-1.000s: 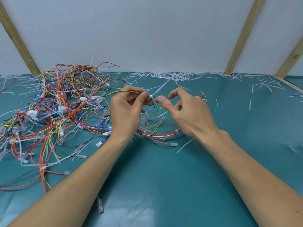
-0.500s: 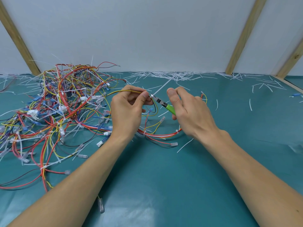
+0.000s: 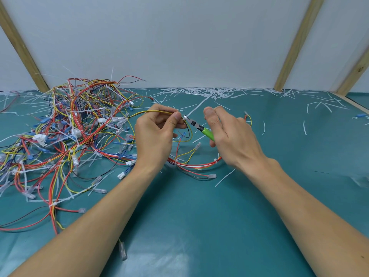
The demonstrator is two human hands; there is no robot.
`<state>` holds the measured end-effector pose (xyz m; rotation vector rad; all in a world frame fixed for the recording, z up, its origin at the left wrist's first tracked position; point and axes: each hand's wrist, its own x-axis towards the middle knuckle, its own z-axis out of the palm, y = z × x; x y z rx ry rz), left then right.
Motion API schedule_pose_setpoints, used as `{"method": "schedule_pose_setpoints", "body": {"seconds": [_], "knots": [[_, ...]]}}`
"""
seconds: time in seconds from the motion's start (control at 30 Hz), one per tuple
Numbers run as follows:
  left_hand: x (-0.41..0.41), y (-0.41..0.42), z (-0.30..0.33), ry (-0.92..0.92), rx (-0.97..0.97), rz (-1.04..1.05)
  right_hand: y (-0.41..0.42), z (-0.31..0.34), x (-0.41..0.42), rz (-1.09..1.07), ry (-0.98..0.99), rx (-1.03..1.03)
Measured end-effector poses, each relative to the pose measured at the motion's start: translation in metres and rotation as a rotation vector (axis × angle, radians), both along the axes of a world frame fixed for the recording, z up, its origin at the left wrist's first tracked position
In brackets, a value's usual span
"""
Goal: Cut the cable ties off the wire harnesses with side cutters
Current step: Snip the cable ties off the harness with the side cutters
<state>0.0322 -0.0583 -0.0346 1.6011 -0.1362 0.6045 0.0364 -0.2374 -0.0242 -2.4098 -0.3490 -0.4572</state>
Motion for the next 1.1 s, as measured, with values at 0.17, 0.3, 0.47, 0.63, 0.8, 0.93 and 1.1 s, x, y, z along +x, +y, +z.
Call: {"method": "schedule_pose_setpoints", "body": {"seconds": [0.17, 0.3, 0.47, 0.63, 0.8, 0.93, 1.1], "knots": [[0.0001, 0.0002, -0.0002, -0.002, 0.006, 0.002, 0.0002, 0.0002, -0.0005, 0.001, 0.002, -0.001], [0.0005, -0.0001, -0.0005, -0.001, 0.007, 0.002, 0.0009, -0.0003, 0.0, -0.003, 0.011, 0.002], [0.0007, -0.0001, -0.0007, 0.003, 0.006, -0.002, 0.0019, -0.0005, 0.0019, -0.029, 0.05, -0.011], [0.0004, 0.0, -0.0006, 0.003, 0.003, -0.004, 0.0021, 0.0002, 0.0035, -0.044, 0.076, -0.01], [0.0003, 0.0, -0.0009, 0.0, 0.01, -0.004, 0.0024, -0.0009, 0.004, -0.058, 0.064, 0.001], [0.0009, 0.0004, -0.0008, -0.001, 0.012, -0.002, 0.003, -0.002, 0.0034, -0.056, 0.06, 0.057], [0.0001, 0.0006, -0.0001, 0.006, 0.0, -0.01, 0.0043, -0.0025, 0.0041, -0.082, 0.033, 0.188]]}}
